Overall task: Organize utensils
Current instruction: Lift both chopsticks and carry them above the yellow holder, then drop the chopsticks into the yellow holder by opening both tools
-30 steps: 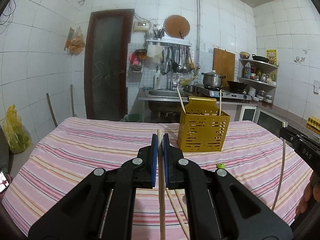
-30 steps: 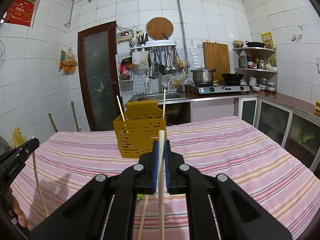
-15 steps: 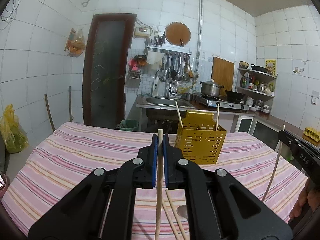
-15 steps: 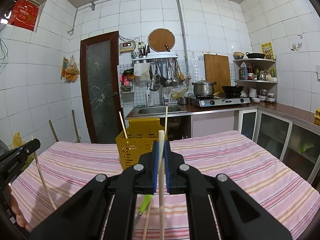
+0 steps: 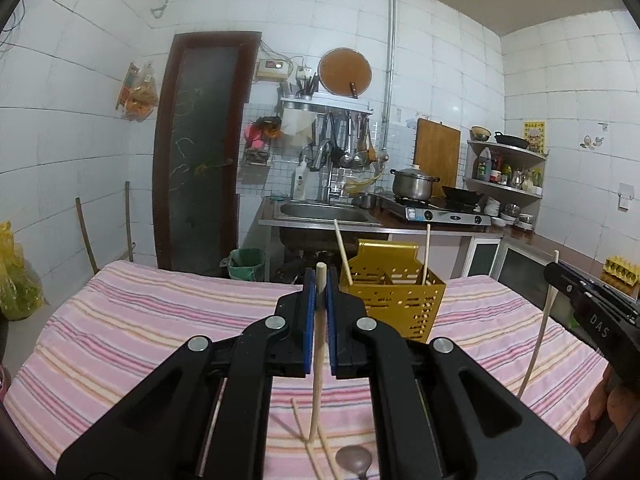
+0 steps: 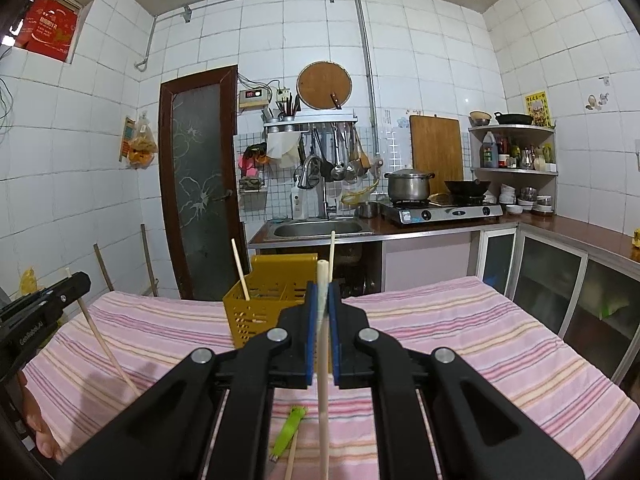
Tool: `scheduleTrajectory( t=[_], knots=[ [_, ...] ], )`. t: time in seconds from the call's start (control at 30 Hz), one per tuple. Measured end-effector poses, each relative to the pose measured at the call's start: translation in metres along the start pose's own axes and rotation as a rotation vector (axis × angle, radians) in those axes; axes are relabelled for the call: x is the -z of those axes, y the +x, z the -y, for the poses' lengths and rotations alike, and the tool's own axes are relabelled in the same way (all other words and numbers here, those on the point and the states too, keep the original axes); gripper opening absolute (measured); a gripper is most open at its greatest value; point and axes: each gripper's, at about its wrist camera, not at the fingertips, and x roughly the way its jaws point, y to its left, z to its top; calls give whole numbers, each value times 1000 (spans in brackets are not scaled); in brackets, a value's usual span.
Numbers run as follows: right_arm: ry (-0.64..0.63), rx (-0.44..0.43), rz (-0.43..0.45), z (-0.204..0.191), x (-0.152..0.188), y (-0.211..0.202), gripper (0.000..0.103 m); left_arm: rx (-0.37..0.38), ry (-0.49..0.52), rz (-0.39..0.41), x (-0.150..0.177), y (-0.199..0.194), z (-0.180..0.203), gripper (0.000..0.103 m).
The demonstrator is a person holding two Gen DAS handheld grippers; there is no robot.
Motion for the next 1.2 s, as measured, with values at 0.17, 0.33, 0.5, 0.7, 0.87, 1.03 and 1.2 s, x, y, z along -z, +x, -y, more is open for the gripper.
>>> scheduleTrajectory(
  t=[0.17, 0.33, 0.5, 0.7, 0.87, 1.03, 1.2],
  knots=[
    [9, 1, 10, 3, -11, 16, 6, 31, 11, 24, -14, 13, 10, 4],
    [3, 1, 35, 2, -29, 31, 6, 64, 15, 56, -33, 24, 23, 4],
    [20, -7, 60, 4, -48, 46, 6, 92, 9, 82, -52, 35, 34, 4],
    [6, -11, 125, 0, -88, 62, 6, 121, -2, 121, -87, 54, 46, 4],
    [15, -21, 172, -5, -125, 85, 6, 135, -8, 179, -125, 73, 57, 4],
    [38, -17, 199, -6, -144, 116, 6, 127, -4, 214, -144, 103, 64, 4],
    [92, -26, 207, -1, -150, 156, 6, 110, 0, 210, -142, 141, 65, 4]
  ],
)
